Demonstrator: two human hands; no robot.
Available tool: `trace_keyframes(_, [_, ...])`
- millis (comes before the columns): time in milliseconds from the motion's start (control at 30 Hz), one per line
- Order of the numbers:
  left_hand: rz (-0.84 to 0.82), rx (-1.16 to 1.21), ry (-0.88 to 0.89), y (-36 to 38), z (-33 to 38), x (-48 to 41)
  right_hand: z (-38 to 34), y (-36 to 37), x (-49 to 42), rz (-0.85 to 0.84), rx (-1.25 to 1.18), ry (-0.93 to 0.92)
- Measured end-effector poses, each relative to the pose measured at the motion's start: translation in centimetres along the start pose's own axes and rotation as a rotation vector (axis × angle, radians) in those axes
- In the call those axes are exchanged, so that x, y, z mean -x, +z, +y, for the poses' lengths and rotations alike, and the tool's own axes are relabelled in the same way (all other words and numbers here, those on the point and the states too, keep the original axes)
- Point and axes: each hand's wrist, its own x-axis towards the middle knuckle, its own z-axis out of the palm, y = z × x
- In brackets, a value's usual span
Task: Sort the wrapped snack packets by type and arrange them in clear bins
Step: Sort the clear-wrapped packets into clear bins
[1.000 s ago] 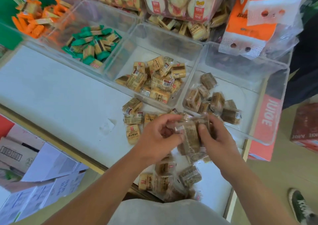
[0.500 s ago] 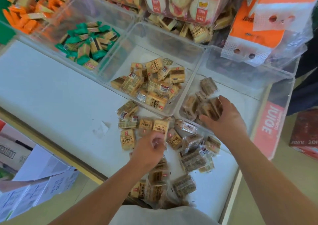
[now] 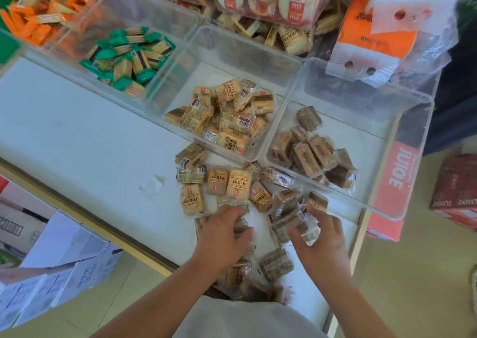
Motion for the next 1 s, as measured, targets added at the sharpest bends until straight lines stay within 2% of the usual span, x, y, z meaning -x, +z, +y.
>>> trace_keyframes(67, [-0.019,-0.003,0.101,1.0,2.1,-1.7,0.8,0.9,-0.6,-0.049,-0.045,0.186])
trace_keyframes(100, [-0.028,-0.020,0.132,1.6,3.2,-2.6,0.9,1.1,-0.9,-0.065,-0.056,0.218])
trace_keyframes(300, [-0.048,-0.145,0.045,3.9,5.9,-6.6,-0.4,1.0,-2.2,-0.112,-0.147,0.233])
trace_keyframes(367, [-0.054,-0.064,0.015,3.3,5.8,-6.3,-1.4,0.4,-1.8,-0.137,-0.195,0.227])
trace_keyframes(467, [-0.016,0.146,-0.029,0.7,5.6,-4.1,-3.7,-2.7,-0.6,-0.088,-0.326,0.178])
trace_keyframes(533, [0.066,0.294,-0.065,-1.8,5.9,-2.4,-6.0,-5.6,-0.6,-0.018,-0.458,0.136])
trace_keyframes(633, [0.162,0.529,-0.058,-5.1,8.0,-2.3,-8.9,-9.4,-3.1,0.185,-0.564,0.039])
trace_keyframes(700, [0.230,0.579,-0.004,-6.3,10.2,-4.1,-9.8,-10.4,-6.1,0.280,-0.578,0.019])
trace_keyframes(767, [0.242,0.649,-0.005,-6.4,12.2,-6.7,-9.8,-10.2,-9.5,0.310,-0.615,0.102])
trace_keyframes(900, [0.156,0.631,-0.073,-5.3,13.8,-11.0,-9.2,-9.8,-13.8,0.184,-0.691,0.323])
trace_keyframes(1000, [0.101,0.513,-0.030,-5.4,12.6,-10.6,-8.2,-10.3,-12.1,0.162,-0.504,0.271])
